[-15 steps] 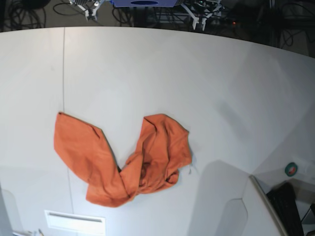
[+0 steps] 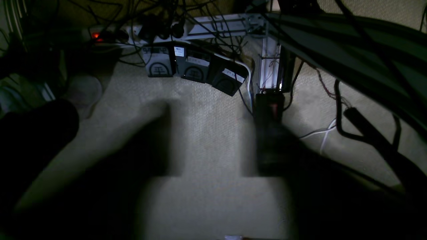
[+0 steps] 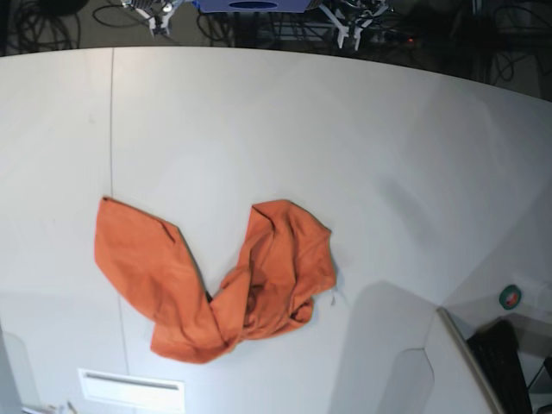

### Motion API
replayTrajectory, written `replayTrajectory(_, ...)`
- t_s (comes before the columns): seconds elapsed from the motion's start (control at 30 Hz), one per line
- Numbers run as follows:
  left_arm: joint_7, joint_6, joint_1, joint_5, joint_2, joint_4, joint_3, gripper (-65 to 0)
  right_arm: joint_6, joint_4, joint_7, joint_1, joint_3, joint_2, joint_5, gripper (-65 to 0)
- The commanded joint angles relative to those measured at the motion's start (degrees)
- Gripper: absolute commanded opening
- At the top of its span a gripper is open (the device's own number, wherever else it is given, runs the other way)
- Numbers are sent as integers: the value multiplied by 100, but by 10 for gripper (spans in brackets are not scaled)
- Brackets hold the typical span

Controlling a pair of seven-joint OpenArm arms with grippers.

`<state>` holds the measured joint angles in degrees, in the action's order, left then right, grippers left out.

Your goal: Layout the t-shirt on the table in an organized manner, then fold the t-shirt properly

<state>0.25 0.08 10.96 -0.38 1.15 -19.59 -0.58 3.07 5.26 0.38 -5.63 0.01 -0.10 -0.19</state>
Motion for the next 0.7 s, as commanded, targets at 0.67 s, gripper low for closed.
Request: replayTrajectory(0.67, -30, 23, 253, 69, 65, -67, -8, -650, 58, 191, 555, -532, -5, 32, 5, -650)
